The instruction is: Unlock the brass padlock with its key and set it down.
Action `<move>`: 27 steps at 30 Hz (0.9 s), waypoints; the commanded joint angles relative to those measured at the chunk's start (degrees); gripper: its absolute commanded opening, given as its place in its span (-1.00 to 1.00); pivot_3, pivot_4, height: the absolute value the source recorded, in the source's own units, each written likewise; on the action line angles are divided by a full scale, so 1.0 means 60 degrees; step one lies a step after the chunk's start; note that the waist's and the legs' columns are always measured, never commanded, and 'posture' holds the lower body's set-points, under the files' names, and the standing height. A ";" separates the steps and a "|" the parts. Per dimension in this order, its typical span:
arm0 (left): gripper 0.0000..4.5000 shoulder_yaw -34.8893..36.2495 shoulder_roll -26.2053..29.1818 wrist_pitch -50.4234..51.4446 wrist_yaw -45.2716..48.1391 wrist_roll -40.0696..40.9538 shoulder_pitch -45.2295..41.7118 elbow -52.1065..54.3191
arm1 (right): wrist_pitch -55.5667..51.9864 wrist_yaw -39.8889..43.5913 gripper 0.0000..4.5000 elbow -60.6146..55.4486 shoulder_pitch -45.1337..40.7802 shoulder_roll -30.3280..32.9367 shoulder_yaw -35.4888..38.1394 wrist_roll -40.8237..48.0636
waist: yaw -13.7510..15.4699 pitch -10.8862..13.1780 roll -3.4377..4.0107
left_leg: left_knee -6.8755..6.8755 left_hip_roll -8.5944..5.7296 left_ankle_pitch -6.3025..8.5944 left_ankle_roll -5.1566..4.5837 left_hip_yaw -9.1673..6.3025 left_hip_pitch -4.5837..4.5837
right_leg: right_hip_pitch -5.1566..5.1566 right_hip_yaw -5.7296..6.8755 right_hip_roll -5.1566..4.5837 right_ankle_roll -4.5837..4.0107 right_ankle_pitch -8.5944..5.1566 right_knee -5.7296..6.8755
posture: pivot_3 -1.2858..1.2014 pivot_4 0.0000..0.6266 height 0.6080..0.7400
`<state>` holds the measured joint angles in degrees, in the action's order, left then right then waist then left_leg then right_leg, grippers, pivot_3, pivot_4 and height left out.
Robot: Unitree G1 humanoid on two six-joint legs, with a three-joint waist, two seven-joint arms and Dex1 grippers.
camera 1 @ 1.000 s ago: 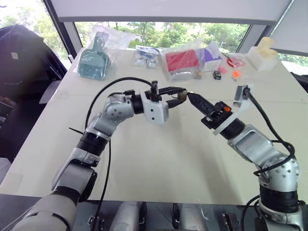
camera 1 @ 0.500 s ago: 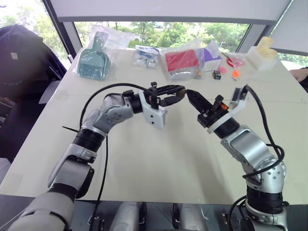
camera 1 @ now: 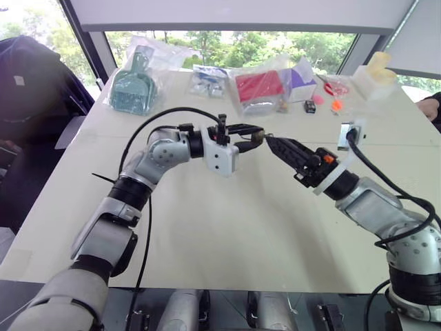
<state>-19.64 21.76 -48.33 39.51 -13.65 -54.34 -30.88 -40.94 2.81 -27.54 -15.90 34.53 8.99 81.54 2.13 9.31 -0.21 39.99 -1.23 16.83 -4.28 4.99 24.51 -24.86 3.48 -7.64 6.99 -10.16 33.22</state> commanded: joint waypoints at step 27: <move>0.78 0.0238 0.0061 0.2067 0.1642 0.2061 0.0523 0.1641 | -0.0438 0.1025 -0.99 0.0683 -0.0277 -0.0805 0.0252 -0.1232 | -0.0015 0.0000 0.0001 | 0.0000 -0.0002 0.0000 0.0002 -0.0003 0.0000 | 0.0000 0.0002 0.0000 -0.0001 0.0000 0.0001 | 0.03 -0.52 0.93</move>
<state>-19.81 21.89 -38.76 48.14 -4.50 -51.21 -23.04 -43.78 8.83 -22.61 -17.45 29.81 8.69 74.39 2.04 9.31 -0.21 40.00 -1.24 16.83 -4.27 4.97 24.51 -24.86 3.49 -7.64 6.98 -10.16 33.23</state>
